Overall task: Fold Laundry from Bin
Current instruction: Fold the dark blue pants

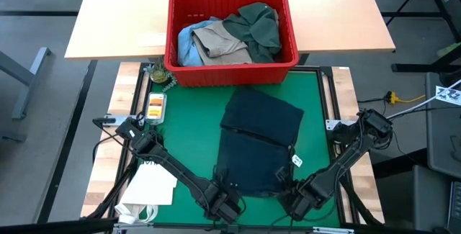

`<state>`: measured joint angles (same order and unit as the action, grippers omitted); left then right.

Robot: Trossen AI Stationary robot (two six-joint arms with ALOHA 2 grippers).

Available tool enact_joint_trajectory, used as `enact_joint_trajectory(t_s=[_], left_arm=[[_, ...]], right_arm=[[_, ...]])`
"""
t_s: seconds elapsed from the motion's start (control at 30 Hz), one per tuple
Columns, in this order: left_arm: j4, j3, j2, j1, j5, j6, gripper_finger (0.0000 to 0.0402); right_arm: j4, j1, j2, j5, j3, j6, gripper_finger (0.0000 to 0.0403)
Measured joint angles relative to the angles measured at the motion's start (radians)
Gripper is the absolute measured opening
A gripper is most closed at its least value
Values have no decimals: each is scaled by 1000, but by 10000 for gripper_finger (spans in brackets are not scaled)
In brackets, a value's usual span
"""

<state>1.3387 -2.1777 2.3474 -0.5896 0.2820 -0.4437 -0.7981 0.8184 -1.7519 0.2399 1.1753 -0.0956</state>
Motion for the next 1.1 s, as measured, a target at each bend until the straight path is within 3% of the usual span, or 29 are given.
enact_joint_trajectory(t_s=[0.63,0.83,1.1], left_arm=[[-59,-1,104,-7,-4,8,263],[-57,0,104,-6,84,25,263],[-123,54,104,0,84,35,263]], right_arm=[[-8,-1,2,-8,6,-2,71],[-14,-1,3,-8,6,0,71],[-14,-1,4,-8,6,0,71]])
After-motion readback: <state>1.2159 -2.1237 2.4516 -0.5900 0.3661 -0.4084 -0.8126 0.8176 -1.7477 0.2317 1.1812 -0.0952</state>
